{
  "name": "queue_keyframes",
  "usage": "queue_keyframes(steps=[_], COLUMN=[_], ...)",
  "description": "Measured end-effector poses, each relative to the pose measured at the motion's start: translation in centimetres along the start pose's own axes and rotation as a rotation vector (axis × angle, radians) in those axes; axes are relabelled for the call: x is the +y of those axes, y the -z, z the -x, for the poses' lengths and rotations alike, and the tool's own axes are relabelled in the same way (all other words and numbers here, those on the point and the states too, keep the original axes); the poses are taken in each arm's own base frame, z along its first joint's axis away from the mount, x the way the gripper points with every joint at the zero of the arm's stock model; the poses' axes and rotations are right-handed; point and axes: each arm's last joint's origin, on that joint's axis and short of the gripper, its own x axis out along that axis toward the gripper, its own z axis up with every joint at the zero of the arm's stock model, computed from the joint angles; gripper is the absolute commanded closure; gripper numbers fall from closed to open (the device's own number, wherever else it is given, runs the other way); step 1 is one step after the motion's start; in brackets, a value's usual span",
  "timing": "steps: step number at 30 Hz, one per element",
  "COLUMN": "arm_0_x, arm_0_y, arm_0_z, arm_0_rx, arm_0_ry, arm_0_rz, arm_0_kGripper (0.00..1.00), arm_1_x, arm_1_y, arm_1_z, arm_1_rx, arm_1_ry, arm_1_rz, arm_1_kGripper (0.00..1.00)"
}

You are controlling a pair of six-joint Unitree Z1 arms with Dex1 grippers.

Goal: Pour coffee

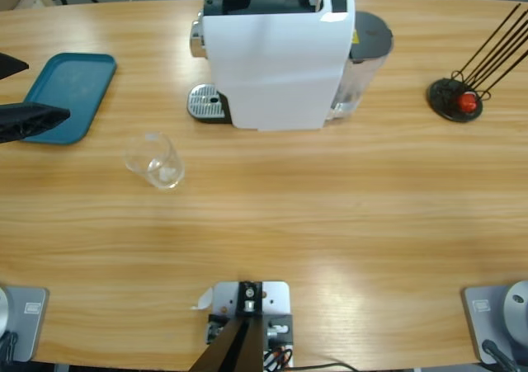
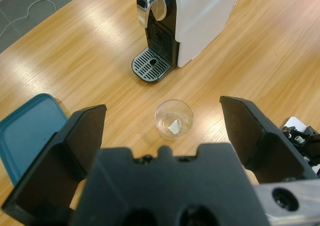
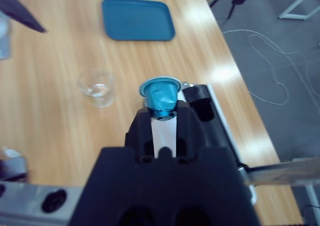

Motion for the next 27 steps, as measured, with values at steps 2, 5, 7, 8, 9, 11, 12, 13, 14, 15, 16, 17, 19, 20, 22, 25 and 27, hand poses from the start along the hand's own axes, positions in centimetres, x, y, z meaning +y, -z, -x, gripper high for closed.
queue_keyframes(steps=[2, 5, 7, 8, 9, 11, 12, 13, 14, 15, 16, 17, 19, 20, 22, 25, 27], arm_0_x=[0.0, 0.0, 0.0, 0.0, 0.0, 0.0, 0.0, 0.0, 0.0, 0.0, 0.0, 0.0, 0.0, 0.0, 0.0, 0.0, 0.0], arm_0_y=[0.0, 0.0, 0.0, 0.0, 0.0, 0.0, 0.0, 0.0, 0.0, 0.0, -0.1, -0.1, -0.1, -0.1, -0.1, -0.1, -0.1], arm_0_z=[0.0, 0.0, 0.0, 0.0, 0.0, 0.0, 0.0, 0.0, -0.1, -0.1, -0.2, -0.3, -0.3, -0.4, -0.4, -0.5, -0.5], arm_0_rx=[0.0, 0.0, 0.0, 0.0, 0.0, 0.0, 0.001, 0.002, 0.002, 0.003, 0.005, 0.008, 0.011, 0.013, 0.015, 0.016, 0.016], arm_0_ry=[0.0, 0.0, 0.0, 0.0, 0.0, 0.0, 0.0, 0.0, 0.0, 0.0, 0.0, 0.0, 0.0, 0.0, 0.0, 0.0, 0.0], arm_0_rz=[0.0, 0.0, 0.0, 0.0, 0.0, 0.0, 0.0, 0.0, 0.0, 0.0, 0.0, 0.0, 0.0, 0.0, 0.0, 0.0, 0.0], arm_0_kGripper=[0.009, 0.009, 0.009, 0.009, 0.009, 0.009, 0.009, 0.009, 0.009, 0.009, 0.009, 0.009, 0.009, 0.009, 0.009, 0.009, 0.009], arm_1_x=[-0.3, -0.7, -0.7, -0.7, -0.7, -0.7, -0.8, -0.9, -1.0, -1.0, -1.1, -1.3, -1.8, -2.1, -2.6, -3.0, -3.1], arm_1_y=[-0.1, -0.3, -0.3, -0.2, 0.0, 0.0, -0.1, -0.3, -0.5, -0.6, -0.6, -0.7, -0.6, -0.5, -0.2, 0.1, 0.2], arm_1_z=[-1.0, -2.2, -2.9, -3.3, -3.7, -4.2, -4.3, -4.3, -4.3, -4.3, -4.2, -4.2, -4.1, -4.0, -4.0, -4.2, -4.4], arm_1_rx=[0.009, 0.02, 0.026, 0.034, 0.041, 0.048, 0.045, 0.04, 0.036, 0.035, 0.034, 0.033, 0.039, 0.044, 0.052, 0.06, 0.067], arm_1_ry=[0.022, 0.054, 0.056, 0.053, 0.049, 0.046, 0.047, 0.05, 0.052, 0.057, 0.062, 0.07, 0.09, 0.099, 0.113, 0.118, 0.119], arm_1_rz=[0.016, 0.031, 0.038, 0.041, 0.044, 0.058, 0.067, 0.076, 0.084, 0.089, 0.093, 0.097, 0.1, 0.099, 0.095, 0.092, 0.089], arm_1_kGripper=[1.0, 1.0, 1.0, 1.0, 1.0, 1.0, 1.0, 1.0, 1.0, 1.0, 1.0, 1.0, 1.0, 1.0, 1.0, 1.0, 1.0])
